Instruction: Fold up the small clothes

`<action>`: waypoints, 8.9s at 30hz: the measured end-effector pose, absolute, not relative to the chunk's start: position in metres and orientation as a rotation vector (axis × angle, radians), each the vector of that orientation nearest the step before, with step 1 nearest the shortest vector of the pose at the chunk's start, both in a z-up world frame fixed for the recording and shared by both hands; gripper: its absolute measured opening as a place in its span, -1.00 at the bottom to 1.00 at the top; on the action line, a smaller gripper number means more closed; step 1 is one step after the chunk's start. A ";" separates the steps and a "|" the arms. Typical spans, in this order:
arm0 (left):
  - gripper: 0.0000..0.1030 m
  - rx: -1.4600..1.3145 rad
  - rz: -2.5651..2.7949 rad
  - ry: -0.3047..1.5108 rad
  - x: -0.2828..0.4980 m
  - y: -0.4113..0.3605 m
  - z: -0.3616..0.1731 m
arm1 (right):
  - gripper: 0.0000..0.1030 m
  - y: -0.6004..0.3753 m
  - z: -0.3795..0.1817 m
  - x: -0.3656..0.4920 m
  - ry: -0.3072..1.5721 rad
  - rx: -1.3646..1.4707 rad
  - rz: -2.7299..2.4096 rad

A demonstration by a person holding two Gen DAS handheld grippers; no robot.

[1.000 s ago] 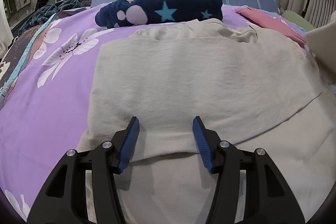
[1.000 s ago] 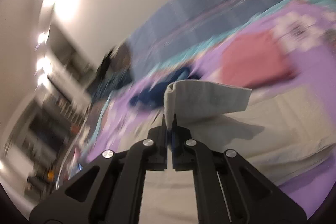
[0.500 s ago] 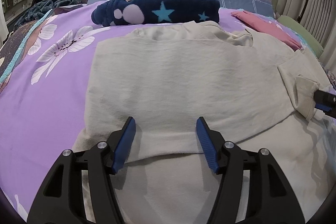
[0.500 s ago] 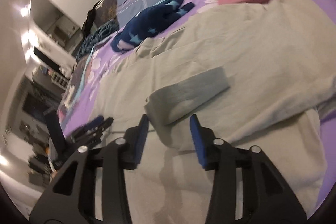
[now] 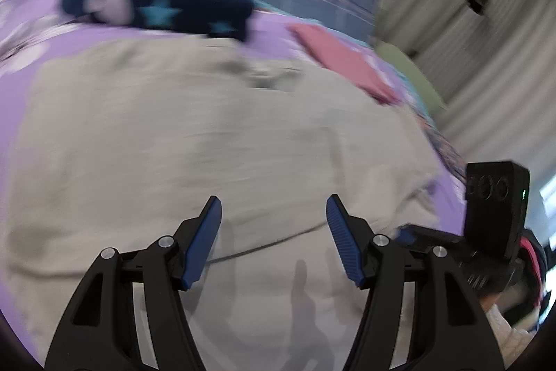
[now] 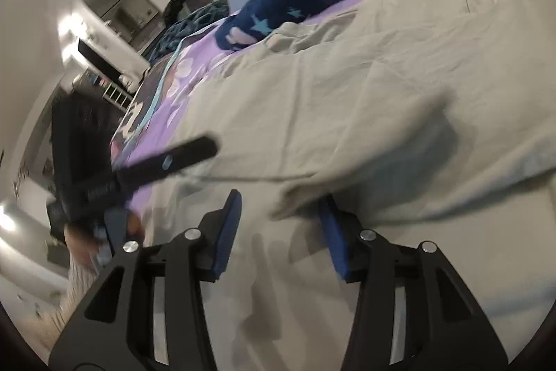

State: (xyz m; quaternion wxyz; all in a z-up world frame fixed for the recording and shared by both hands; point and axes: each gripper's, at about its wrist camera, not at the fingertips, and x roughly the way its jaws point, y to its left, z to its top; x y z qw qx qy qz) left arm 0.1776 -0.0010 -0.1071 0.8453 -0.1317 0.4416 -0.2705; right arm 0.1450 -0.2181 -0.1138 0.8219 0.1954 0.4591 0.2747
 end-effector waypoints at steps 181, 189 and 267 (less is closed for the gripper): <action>0.39 0.014 -0.119 0.758 0.190 0.080 -0.064 | -0.16 -0.369 -0.079 0.210 0.885 0.430 0.185; 0.40 -0.260 -0.059 0.890 0.295 0.168 -0.100 | 0.03 -0.392 -0.121 0.302 0.982 0.608 0.197; -0.17 -0.117 -0.106 0.674 0.226 0.139 -0.065 | 0.05 -0.312 -0.134 0.140 0.868 0.153 0.075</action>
